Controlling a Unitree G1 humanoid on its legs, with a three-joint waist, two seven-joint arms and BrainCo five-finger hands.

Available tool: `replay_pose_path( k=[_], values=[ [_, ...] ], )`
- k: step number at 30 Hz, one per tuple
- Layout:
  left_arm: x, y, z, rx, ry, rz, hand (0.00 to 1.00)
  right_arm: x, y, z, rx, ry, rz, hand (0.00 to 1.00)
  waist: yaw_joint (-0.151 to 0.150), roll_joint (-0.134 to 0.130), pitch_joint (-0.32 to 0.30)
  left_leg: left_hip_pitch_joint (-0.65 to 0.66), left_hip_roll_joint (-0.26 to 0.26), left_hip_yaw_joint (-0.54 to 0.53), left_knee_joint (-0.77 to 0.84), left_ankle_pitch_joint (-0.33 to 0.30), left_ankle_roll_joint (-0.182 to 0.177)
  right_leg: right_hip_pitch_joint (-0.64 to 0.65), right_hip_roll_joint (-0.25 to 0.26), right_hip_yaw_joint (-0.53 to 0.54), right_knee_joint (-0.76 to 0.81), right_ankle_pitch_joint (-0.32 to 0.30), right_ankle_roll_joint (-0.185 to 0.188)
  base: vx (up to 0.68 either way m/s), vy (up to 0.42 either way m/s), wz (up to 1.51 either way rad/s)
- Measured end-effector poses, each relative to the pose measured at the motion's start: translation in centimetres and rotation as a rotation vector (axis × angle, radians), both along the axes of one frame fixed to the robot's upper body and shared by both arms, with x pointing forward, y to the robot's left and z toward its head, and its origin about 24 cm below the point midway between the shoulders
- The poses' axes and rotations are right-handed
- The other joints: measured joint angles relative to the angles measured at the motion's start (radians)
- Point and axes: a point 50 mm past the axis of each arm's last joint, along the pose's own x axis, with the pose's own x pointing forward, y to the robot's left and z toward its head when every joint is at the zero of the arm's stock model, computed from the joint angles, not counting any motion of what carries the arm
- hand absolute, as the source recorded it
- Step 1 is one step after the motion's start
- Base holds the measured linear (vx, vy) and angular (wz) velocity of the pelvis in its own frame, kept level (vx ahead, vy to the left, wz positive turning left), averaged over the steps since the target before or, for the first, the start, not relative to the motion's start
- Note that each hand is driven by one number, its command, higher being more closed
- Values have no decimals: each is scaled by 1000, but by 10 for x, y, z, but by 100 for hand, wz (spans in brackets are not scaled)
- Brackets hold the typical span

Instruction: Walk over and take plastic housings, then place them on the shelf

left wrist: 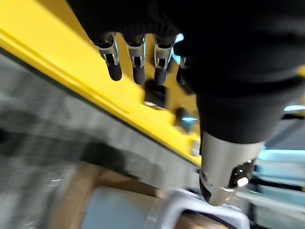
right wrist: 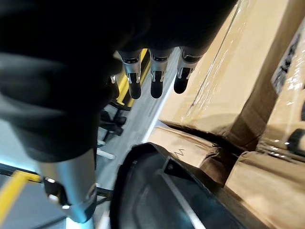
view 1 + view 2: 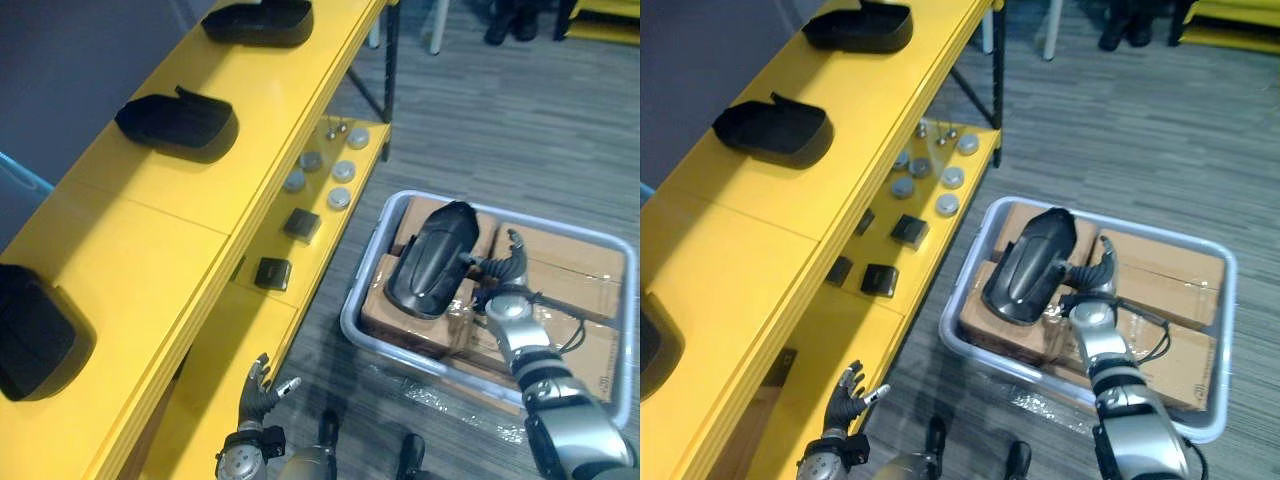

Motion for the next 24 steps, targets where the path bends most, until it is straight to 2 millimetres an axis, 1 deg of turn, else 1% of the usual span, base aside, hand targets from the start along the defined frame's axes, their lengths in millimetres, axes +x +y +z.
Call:
replay_pose_path(
  k=[2,4,7,8,9,10,11,13,16,20,21,24],
  values=[
    [-4,-6,-8,-29,38,-10,0,1,-6,6,-3,22,-51,0,14,8,7,-24,-7,-4,15,1,2,-18,-8,-3,8,1,1,-21,56,10],
    [-6,-10,-16,-36,75,-22,0,3,-7,6,0,82,-73,0,27,16,16,-55,-10,-7,42,1,2,-41,-14,-5,25,1,1,-46,42,6],
    [-5,-12,-20,-41,91,-27,0,5,-9,1,-18,201,-65,0,38,23,21,-93,-8,-11,71,1,2,-75,-16,-6,50,1,1,-65,15,3],
    [-4,-14,-20,-38,91,-35,0,3,-16,4,-31,229,-72,0,49,29,24,-111,-8,-18,81,0,2,-92,-16,-8,61,0,1,-110,9,6],
    [-3,-14,-21,-38,92,-34,0,3,-19,9,-28,239,-74,0,50,32,25,-125,-8,-24,91,0,2,-103,-17,-12,72,-1,0,-121,8,8],
    [-2,-14,-21,-45,95,-30,0,3,-22,11,-21,254,-74,100,54,33,26,-131,-8,-26,94,-1,3,-110,-18,-17,79,-3,-2,-114,5,15],
    [-1,-15,-23,-54,105,-22,0,0,-31,12,-3,299,-84,100,61,37,28,-140,-8,-30,99,-1,4,-116,-21,-30,93,-6,-4,-117,4,14],
    [-2,-15,-26,-56,123,-15,0,-4,-37,5,17,364,-101,100,65,37,30,-144,-12,-33,104,0,6,-127,-32,-35,122,-19,-6,-115,9,15],
    [-4,-15,-29,-62,137,-9,0,-8,-46,9,-11,437,-123,100,68,37,30,-146,-16,-25,98,5,12,-140,-45,-40,148,-26,-6,-93,13,8],
    [0,-16,-26,-66,124,-14,0,-11,-50,11,-7,491,-145,100,70,37,30,-134,-17,-19,77,23,17,-141,-50,-39,154,-26,-7,-15,-4,0],
    [2,-17,-25,-71,112,-18,0,-11,-50,12,12,496,-152,100,75,37,30,-121,-17,-8,58,34,14,-141,-51,-32,155,-26,-7,39,-28,-13],
    [8,-20,-17,-101,60,-22,0,-11,-51,15,37,495,-176,100,73,37,30,-97,-17,1,24,51,13,-138,-52,-29,155,-26,-7,51,-40,-7]
  ],
)
